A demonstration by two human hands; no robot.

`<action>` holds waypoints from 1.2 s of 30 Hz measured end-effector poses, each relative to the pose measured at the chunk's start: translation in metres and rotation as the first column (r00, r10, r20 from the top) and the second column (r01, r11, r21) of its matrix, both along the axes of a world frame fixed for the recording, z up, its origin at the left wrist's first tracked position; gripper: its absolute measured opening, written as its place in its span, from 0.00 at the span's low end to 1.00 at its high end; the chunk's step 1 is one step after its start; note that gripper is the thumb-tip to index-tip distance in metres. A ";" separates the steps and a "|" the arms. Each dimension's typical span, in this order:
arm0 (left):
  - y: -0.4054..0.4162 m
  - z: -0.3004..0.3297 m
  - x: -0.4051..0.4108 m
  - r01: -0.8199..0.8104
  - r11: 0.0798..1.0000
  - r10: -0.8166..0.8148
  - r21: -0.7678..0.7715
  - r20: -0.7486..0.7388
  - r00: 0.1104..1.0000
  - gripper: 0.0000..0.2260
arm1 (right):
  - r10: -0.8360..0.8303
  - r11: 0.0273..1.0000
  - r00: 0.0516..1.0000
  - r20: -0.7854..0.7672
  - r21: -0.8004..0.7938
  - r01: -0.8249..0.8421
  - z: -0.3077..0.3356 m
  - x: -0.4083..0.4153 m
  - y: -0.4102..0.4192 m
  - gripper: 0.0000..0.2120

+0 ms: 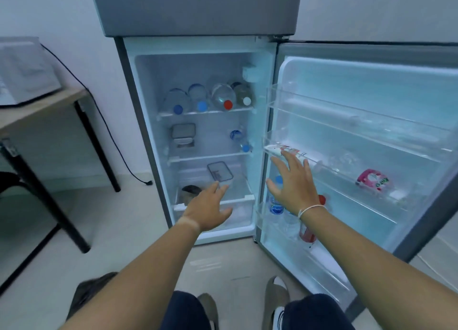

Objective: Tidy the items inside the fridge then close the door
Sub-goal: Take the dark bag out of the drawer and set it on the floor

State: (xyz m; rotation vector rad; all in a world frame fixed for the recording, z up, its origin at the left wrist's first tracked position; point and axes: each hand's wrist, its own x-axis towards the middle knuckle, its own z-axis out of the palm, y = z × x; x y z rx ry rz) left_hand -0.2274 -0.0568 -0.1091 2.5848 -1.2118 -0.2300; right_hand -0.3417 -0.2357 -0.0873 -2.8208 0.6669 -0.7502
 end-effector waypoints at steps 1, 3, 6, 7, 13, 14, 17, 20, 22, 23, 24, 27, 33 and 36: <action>0.002 -0.007 0.006 -0.017 1.000 0.017 0.007 -0.014 1.000 0.29 | 0.010 1.000 0.999 -0.030 0.018 -0.010 -0.008 0.008 0.001 0.26; 0.006 -0.019 0.016 -0.042 0.999 0.043 0.024 -0.042 0.998 0.29 | 0.024 0.999 0.997 -0.071 0.050 -0.020 -0.022 0.019 0.003 0.26; 0.008 -0.039 0.031 -0.074 0.995 0.077 0.061 -0.060 0.995 0.29 | 0.048 0.994 0.992 -0.119 0.108 -0.035 -0.046 0.036 0.005 0.26; 0.008 -0.045 0.035 -0.083 0.994 0.088 0.071 -0.068 0.994 0.29 | 0.058 0.992 0.990 -0.132 0.117 -0.043 -0.054 0.042 0.005 0.26; 0.005 -0.080 0.071 -0.117 0.991 0.126 0.070 -0.146 0.981 0.28 | 0.108 0.976 0.973 -0.204 0.206 -0.065 -0.100 0.079 0.002 0.26; 0.003 -0.089 0.081 -0.130 0.989 0.139 0.068 -0.161 0.977 0.27 | 0.120 0.972 0.972 -0.200 0.224 -0.073 -0.111 0.089 0.002 0.26; 0.003 -0.112 0.104 -0.168 0.983 0.180 0.076 -0.199 0.963 0.27 | 0.154 0.956 0.959 -0.237 0.280 -0.084 -0.139 0.110 0.004 0.27; 0.001 -0.140 0.133 -0.215 0.967 0.242 0.134 -0.239 0.941 0.28 | 0.199 0.943 0.934 -0.297 0.317 -0.100 -0.172 0.140 0.004 0.27; 0.000 -0.150 0.146 -0.233 0.961 0.265 0.151 -0.251 0.931 0.28 | 0.214 0.940 0.918 -0.333 0.325 -0.102 -0.183 0.153 0.006 0.26; -0.001 -0.155 0.152 -0.244 0.958 0.276 0.152 -0.253 0.927 0.28 | 0.220 0.938 0.914 -0.341 0.333 -0.102 -0.189 0.160 0.006 0.26; -0.002 -0.160 0.159 -0.253 0.955 0.286 0.154 -0.253 0.924 0.28 | 0.231 0.933 0.912 -0.339 0.344 -0.108 -0.194 0.168 0.007 0.26; -0.004 -0.173 0.182 -0.290 0.945 0.322 0.152 -0.279 0.905 0.27 | 0.257 0.910 0.902 -0.347 0.402 -0.105 -0.210 0.197 0.012 0.26; -0.008 -0.187 0.225 -0.353 0.928 0.373 0.123 -0.330 0.867 0.28 | 0.296 0.871 0.899 -0.323 0.477 -0.115 -0.228 0.252 0.015 0.27; -0.013 -0.194 0.248 -0.385 0.915 0.402 0.118 -0.334 0.852 0.27 | 0.299 0.848 0.910 -0.286 0.517 -0.116 -0.235 0.277 0.011 0.26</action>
